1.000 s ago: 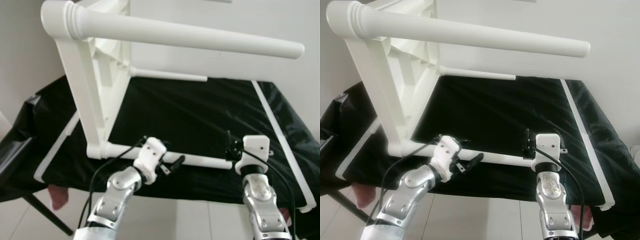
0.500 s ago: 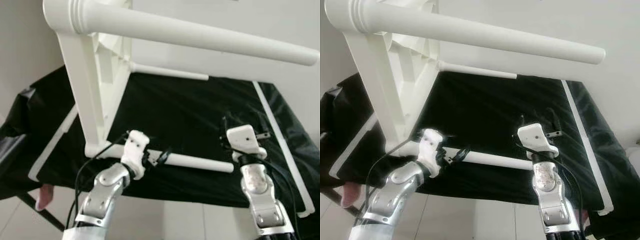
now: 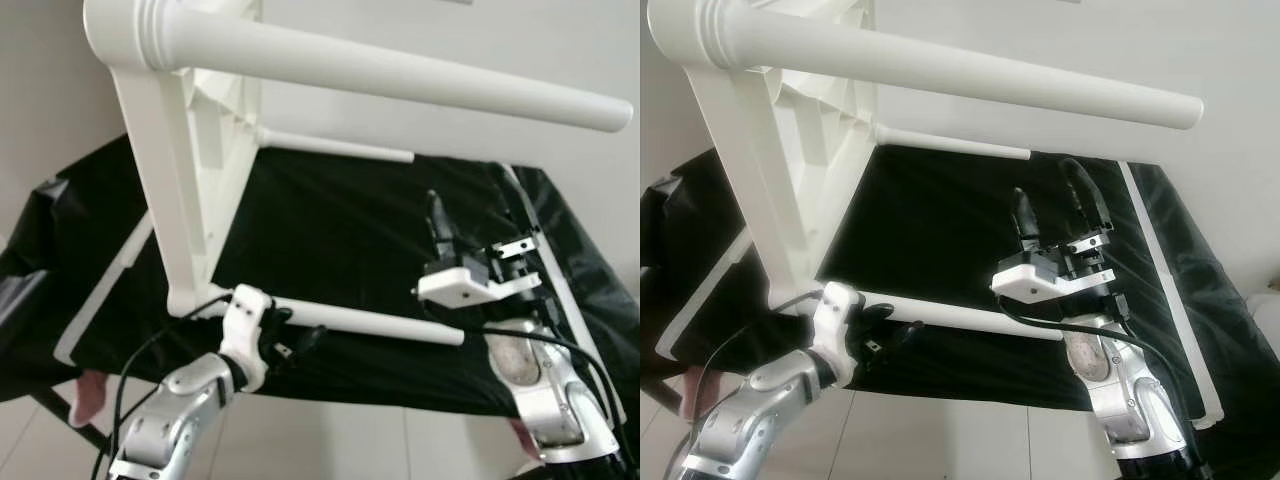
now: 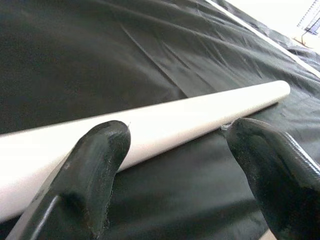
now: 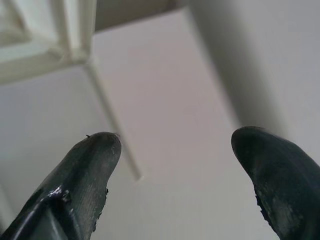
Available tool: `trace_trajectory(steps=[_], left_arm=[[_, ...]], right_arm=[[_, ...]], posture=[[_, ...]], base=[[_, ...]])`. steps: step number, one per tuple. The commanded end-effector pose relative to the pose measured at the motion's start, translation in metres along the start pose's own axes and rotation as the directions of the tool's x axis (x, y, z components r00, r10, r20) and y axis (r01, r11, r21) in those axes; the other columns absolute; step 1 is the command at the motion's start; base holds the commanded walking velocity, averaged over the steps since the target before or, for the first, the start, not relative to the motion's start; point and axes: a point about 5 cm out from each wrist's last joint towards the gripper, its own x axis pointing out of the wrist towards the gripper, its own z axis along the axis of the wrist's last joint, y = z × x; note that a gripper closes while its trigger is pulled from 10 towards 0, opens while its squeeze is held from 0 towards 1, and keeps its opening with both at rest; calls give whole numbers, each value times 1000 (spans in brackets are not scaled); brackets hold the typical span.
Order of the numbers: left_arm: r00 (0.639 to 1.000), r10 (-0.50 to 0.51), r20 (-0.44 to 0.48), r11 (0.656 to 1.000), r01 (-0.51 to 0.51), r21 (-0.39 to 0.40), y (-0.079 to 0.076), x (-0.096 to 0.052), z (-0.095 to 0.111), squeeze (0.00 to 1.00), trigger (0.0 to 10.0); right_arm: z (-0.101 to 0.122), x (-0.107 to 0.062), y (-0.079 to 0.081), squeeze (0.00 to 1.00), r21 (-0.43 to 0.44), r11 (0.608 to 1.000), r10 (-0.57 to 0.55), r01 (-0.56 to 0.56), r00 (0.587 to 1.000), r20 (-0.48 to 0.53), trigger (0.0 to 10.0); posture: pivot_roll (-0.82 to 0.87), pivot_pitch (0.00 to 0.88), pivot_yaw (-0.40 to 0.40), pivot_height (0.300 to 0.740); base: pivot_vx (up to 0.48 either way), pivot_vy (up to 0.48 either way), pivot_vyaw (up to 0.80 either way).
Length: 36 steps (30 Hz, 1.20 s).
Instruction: Building children table
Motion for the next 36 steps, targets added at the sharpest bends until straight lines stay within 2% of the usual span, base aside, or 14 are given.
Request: trace_trajectory(steps=[1, 9, 13, 23, 26, 30, 33, 36], left_arm=[[965, -263, -11, 965, 263, -9, -11, -1, 0, 0, 10000], [966, -255, -29, 967, 255, -21, -10, 1, 4, 0, 10000], [970, -243, -20, 970, 243, -25, -10, 4, 6, 0, 10000], [984, -178, 23, 984, 179, -21, -2, 17, 16, 0, 10000], [984, -174, 35, 984, 175, -20, 0, 20, 19, 0, 10000], [986, -161, 41, 987, 161, 7, 4, 30, 23, 0, 10000], [987, -153, 45, 988, 152, 14, 5, 35, 25, 0, 10000], [987, -154, 47, 988, 153, 25, 5, 37, 27, 0, 10000]], right_arm=[[5, 4, -5, 0, -25, 999, -26, 27, 998, 53, 10000], [13, 23, -5, 0, -40, 997, -55, 62, 986, 154, 10000], [17, 38, -3, 0, -9, 999, -45, 47, 981, 187, 10000], [23, 66, 13, 0, 60, 998, 13, -23, 986, 168, 10000], [25, 71, 13, 0, 63, 998, -12, 1, 984, 178, 10000], [28, 86, 16, 0, 63, 997, -49, 39, 985, 164, 10000], [31, 90, 14, 0, 64, 996, -73, 63, 982, 174, 10000], [30, 85, 16, 0, 59, 996, -70, 60, 982, 176, 10000]], posture=[[56, 0, -41, 740], [45, 0, -28, 740], [47, 0, -36, 740], [44, 0, -46, 740], [42, 0, -47, 740], [43, 0, -49, 740], [44, 0, -51, 740], [44, 0, -53, 740]], base=[[0, 0, 0], [0, 0, 0], [0, 0, 0], [0, 0, 0], [0, 0, 0], [0, 0, 0], [0, 0, 0], [0, 0, 0]])
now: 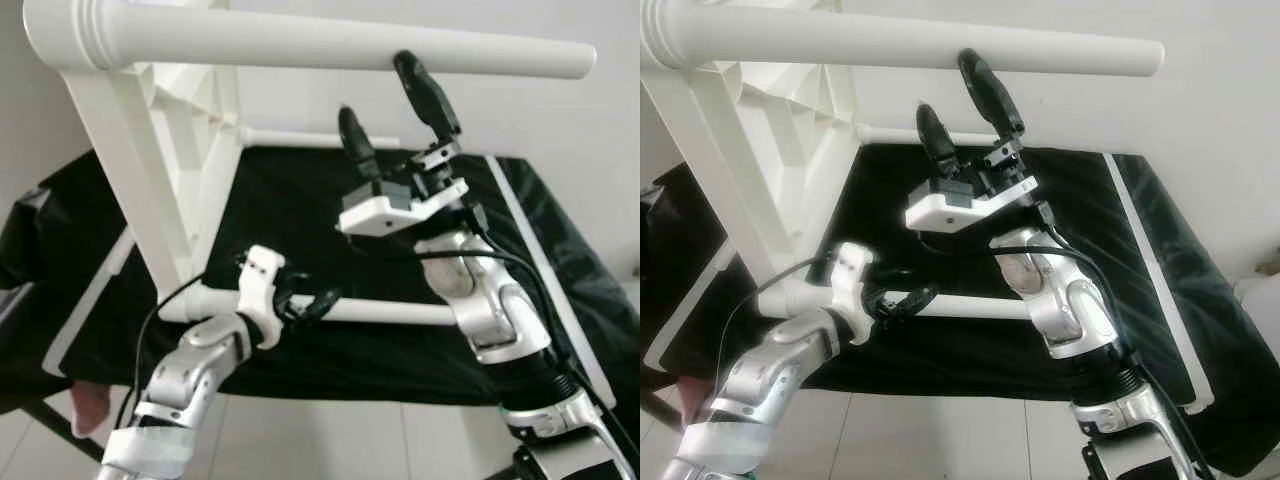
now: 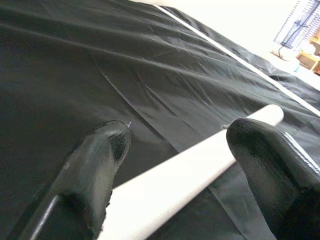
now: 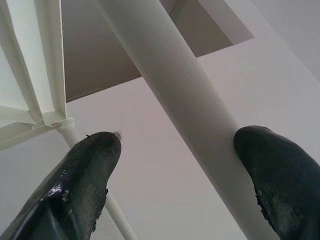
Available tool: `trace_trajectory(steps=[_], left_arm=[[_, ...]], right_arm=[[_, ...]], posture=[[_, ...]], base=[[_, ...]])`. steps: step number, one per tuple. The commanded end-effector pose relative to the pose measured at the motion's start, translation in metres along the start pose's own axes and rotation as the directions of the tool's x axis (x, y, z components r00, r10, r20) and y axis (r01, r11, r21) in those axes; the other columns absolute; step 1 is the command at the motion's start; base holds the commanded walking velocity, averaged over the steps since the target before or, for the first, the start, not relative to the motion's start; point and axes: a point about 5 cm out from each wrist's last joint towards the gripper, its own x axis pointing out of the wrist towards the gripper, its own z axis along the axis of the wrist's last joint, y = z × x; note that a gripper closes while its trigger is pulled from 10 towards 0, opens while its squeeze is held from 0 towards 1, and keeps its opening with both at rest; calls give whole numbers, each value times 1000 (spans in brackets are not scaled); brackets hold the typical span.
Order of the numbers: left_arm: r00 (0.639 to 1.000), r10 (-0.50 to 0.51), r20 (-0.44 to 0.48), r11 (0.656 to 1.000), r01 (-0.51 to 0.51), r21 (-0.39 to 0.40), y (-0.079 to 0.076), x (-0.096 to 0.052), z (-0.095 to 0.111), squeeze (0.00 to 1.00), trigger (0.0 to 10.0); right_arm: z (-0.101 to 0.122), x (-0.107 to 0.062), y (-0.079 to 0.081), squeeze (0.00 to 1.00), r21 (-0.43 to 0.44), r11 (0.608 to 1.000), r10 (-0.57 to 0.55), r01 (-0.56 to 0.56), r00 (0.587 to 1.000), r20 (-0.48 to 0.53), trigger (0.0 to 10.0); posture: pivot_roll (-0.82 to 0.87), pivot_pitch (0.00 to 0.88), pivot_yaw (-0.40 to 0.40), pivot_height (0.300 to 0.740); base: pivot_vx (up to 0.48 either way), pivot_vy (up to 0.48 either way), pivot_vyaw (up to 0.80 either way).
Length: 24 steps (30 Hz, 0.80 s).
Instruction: Building children table
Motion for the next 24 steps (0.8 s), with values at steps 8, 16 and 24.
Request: trace_trajectory(steps=[8, 16, 24], left_arm=[[995, -103, -12, 995, 104, 14, -3, 1, -4, 0, 10000], [994, -105, -15, 994, 105, 10, -2, 4, -8, 0, 10000], [994, -106, -11, 994, 106, 7, -1, 5, -7, 0, 10000]], right_arm=[[-11, -34, -2, 0, -55, 997, -58, 56, 998, -23, 10000], [-10, -38, -5, 0, -46, 993, -109, 107, 993, -46, 10000], [-6, -32, -4, 0, -43, 988, -151, 150, 988, -26, 10000]], posture=[[40, 0, -53, 740], [31, 0, -45, 740], [30, 0, -44, 740]], base=[[0, 0, 0], [0, 0, 0], [0, 0, 0]])
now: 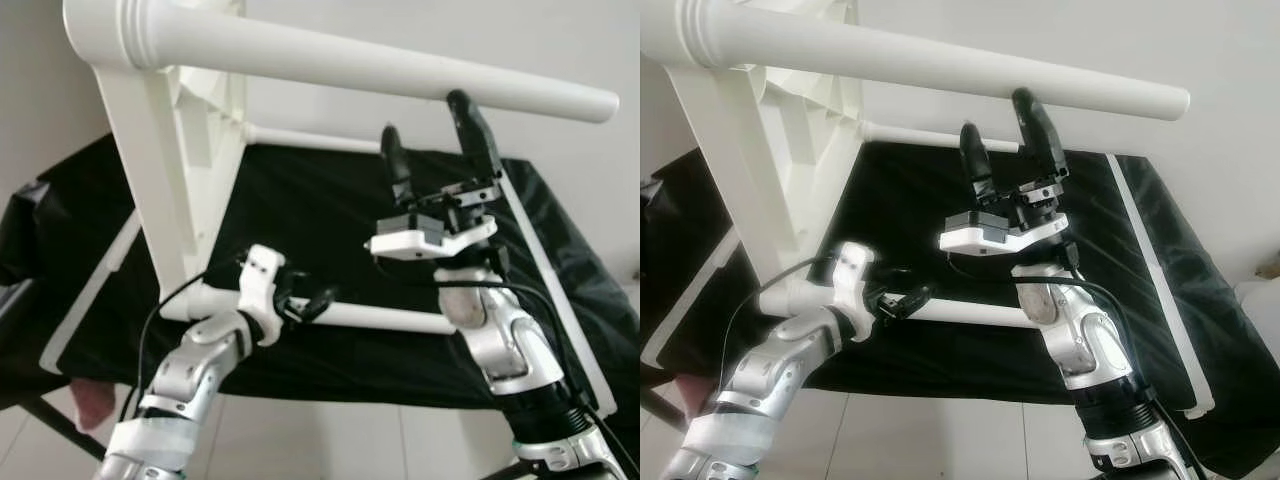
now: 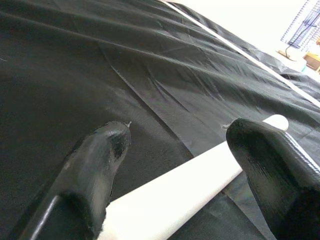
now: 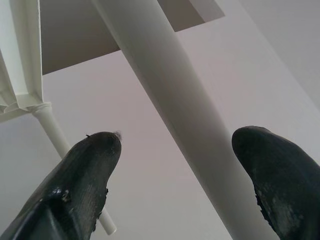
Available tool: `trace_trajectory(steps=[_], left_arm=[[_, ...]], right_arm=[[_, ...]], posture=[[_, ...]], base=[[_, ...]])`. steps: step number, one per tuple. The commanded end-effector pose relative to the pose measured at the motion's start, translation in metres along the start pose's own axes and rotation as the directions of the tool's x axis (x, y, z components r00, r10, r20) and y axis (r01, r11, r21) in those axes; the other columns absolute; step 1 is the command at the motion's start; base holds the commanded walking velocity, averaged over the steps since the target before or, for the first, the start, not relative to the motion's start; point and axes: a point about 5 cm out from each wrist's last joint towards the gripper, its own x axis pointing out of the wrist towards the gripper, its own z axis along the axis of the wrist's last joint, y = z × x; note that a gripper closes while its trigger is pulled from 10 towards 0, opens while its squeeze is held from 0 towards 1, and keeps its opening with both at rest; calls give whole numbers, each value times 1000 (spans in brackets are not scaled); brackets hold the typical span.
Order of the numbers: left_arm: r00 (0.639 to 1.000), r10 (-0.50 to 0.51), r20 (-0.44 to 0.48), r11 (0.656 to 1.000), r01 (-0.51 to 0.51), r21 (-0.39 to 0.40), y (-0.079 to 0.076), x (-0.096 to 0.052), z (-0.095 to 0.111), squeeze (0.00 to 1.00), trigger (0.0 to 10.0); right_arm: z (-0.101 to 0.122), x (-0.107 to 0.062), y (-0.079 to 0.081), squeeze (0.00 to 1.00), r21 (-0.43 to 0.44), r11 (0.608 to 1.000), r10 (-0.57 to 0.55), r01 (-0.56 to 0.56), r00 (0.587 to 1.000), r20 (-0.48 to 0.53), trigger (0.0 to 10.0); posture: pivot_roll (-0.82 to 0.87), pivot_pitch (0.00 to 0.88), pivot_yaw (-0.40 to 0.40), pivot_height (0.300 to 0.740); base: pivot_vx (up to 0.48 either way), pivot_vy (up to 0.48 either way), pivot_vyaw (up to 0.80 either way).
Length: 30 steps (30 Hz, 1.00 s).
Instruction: Building children table
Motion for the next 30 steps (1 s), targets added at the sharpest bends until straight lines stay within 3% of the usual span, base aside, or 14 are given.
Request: trace_trajectory(steps=[1, 4, 11, 13, 17, 18, 23, 26, 30], left_arm=[[992, -124, -9, 992, 124, 13, -6, 3, 0, 0, 10000], [993, -119, -10, 993, 119, 18, -3, 3, 0, 0, 10000], [996, -89, 5, 996, 89, 28, 3, 6, 4, 0, 10000], [999, -26, 30, 998, 24, 59, 11, 13, 11, 0, 10000], [994, 80, 71, 994, -85, 72, 23, 20, 20, 0, 10000], [982, 169, 90, 979, -178, 102, 34, 25, 27, 0, 10000], [970, 222, 103, 964, -234, 127, 40, 30, 32, 0, 10000], [949, 280, 143, 947, -298, 120, 45, 41, 43, 0, 10000], [950, 275, 148, 948, -294, 120, 45, 43, 44, 0, 10000]], right_arm=[[3, 5, 0, 0, -5, 1000, -19, 19, 1000, 22, 10000], [8, 20, -2, 0, 7, 998, -62, 62, 997, 44, 10000], [11, 32, -4, 0, 26, 995, -93, 92, 994, 48, 10000], [15, 46, -5, 0, 51, 993, -108, 105, 993, 51, 10000], [17, 55, -1, 0, 67, 995, -77, 74, 996, 40, 10000], [17, 60, 2, 0, 65, 997, -48, 47, 999, 25, 10000], [16, 64, 3, 0, 60, 998, -35, 34, 999, 11, 10000], [10, 70, 10, 0, 3, 999, 33, -33, 998, -46, 10000], [9, 71, 11, 0, -31, 999, 39, -40, 998, -54, 10000]], posture=[[30, 0, -44, 740], [27, 0, -44, 740], [27, 0, -46, 740], [25, 0, -49, 740], [23, 0, -50, 740], [23, 0, -52, 740], [22, 0, -51, 740], [15, 0, -48, 740], [12, 0, -43, 740]], base=[[0, 0, 0], [0, 0, 0], [0, 0, 0], [0, 0, 0], [0, 0, 0], [0, 0, 0], [0, 0, 0], [0, 0, 0], [0, 0, 0]])
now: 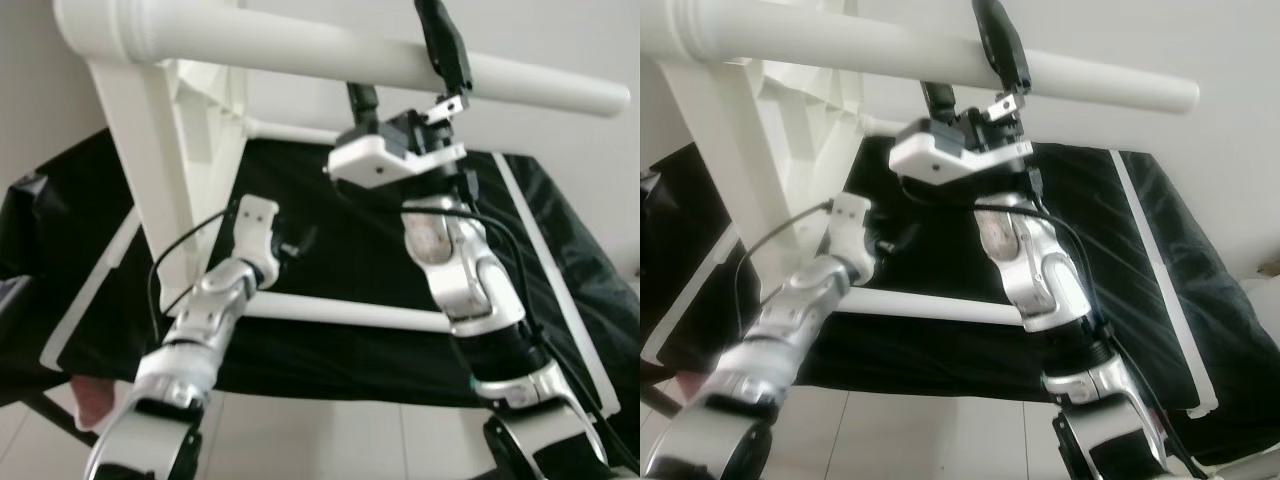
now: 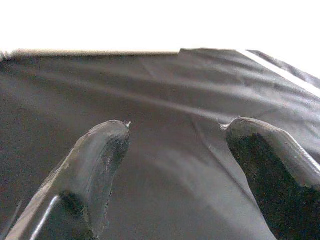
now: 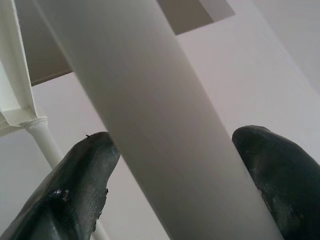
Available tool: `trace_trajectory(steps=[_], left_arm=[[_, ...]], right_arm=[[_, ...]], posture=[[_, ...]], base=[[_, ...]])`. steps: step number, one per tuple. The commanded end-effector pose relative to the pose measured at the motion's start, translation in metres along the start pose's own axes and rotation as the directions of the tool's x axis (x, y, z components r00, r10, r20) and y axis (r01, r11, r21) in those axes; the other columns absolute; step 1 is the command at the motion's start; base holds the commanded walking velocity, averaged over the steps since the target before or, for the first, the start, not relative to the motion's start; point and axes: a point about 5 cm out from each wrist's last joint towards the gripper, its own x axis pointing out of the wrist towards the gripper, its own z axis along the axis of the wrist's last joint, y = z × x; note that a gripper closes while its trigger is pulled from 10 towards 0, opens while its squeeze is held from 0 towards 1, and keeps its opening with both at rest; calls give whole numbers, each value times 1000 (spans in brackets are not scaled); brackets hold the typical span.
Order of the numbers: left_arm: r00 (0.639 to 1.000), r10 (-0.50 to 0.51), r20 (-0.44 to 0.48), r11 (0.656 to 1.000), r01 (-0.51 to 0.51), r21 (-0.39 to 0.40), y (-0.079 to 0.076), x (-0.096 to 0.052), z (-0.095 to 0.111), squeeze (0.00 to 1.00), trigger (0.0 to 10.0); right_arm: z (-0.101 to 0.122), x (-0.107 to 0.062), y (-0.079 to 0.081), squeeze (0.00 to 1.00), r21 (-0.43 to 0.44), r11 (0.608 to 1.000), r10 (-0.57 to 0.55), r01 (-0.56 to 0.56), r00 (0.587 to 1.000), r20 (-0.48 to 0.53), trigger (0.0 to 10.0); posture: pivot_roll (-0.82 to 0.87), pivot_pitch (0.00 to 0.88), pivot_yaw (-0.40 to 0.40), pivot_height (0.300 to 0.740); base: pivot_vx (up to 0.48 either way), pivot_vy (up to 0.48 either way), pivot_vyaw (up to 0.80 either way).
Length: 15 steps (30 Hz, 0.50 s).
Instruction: Building children table
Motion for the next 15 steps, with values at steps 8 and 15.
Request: trace_trajectory(steps=[8, 15], left_arm=[[986, 160, -39, 987, -161, -16, 13, 10, -11, 0, 10000], [950, 302, -82, 953, -303, -10, 22, 7, -22, 0, 10000]], right_arm=[[-5, 16, 3, 0, -82, 997, -3, -4, 997, -78, 9373], [-9, 20, -1, 0, -68, 997, 18, -27, 993, -118, 0]], posture=[[3, 0, -31, 740], [-27, 0, -27, 740]], base=[[0, 0, 0], [0, 0, 0]])
